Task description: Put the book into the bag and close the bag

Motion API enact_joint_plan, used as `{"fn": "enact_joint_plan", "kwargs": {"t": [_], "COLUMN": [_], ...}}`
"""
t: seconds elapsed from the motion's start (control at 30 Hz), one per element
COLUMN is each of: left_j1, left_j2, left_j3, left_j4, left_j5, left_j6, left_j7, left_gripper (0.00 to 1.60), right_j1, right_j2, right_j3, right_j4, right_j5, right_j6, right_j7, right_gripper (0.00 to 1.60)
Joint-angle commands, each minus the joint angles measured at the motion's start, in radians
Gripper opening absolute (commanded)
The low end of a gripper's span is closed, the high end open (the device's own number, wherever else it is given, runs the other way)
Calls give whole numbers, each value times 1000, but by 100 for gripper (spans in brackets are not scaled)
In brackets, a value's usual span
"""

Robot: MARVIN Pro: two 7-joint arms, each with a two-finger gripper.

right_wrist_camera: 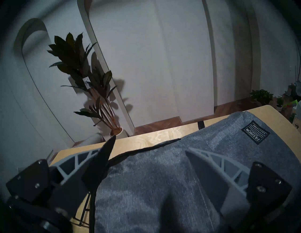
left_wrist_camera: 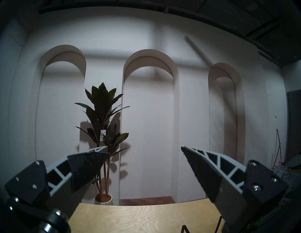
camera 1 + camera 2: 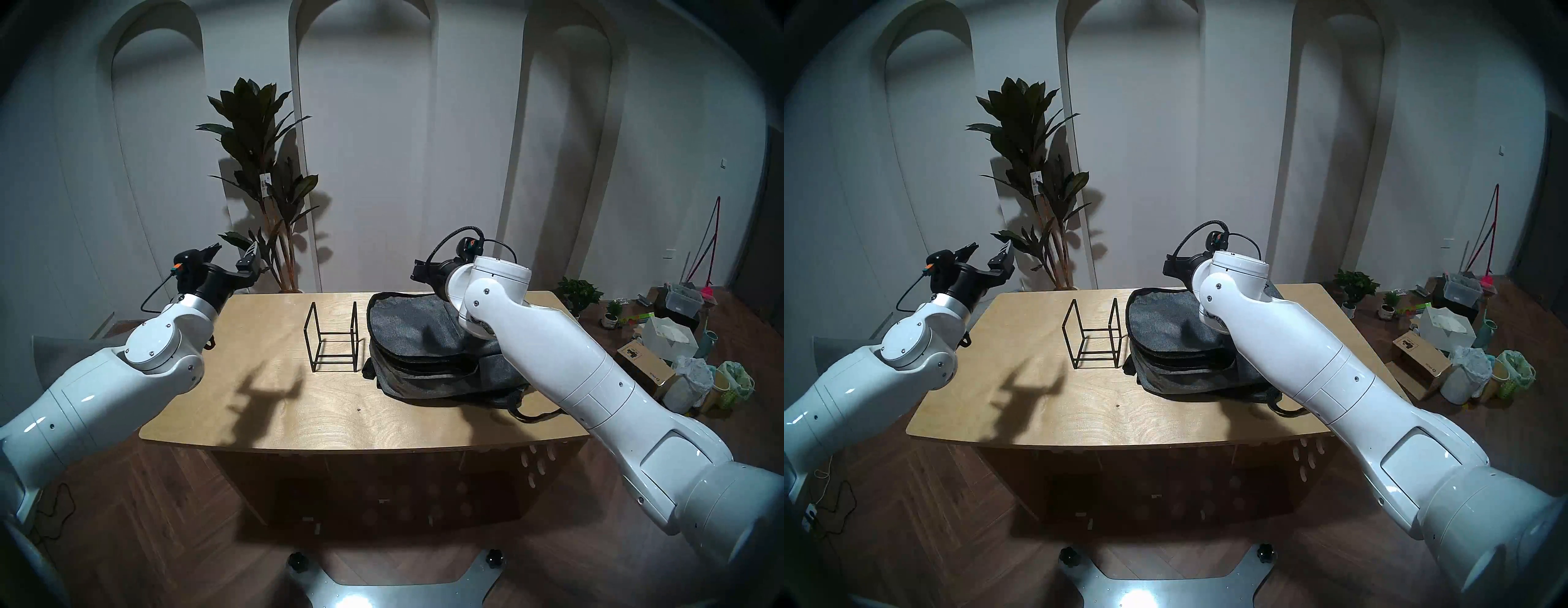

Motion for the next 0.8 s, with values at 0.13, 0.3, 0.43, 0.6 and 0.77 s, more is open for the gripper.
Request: {"fn": "enact_joint_plan", "kwargs": {"t": [0.13, 0.3, 0.43, 0.6, 0.77], "left_j1": [-117, -132, -146, -150, -152], "left_j2": [-153, -182, -210, -224, -241], "left_j3": [4, 12, 18, 21, 22], "left_j4": [120, 158, 188, 202, 215], "left_j5": [54, 67, 84, 92, 95], "left_j6": [3, 0, -9, -11, -12], "left_j7": [-29, -45, -59, -63, -72], "left_gripper": [160, 160, 160, 160, 160], "right_j1": [88, 107, 125, 129, 119], "right_j2": [-53, -56, -57, -52, -31], "right_j3": [-60, -82, -94, -95, -92], "right_j4": [136, 192, 252, 285, 294], "right_j5": [-123, -169, -207, -221, -233], "right_j6": [-126, -174, -231, -270, -307], "right_j7": [188, 255, 323, 365, 410], "right_gripper": [160, 160, 160, 160, 160]}}
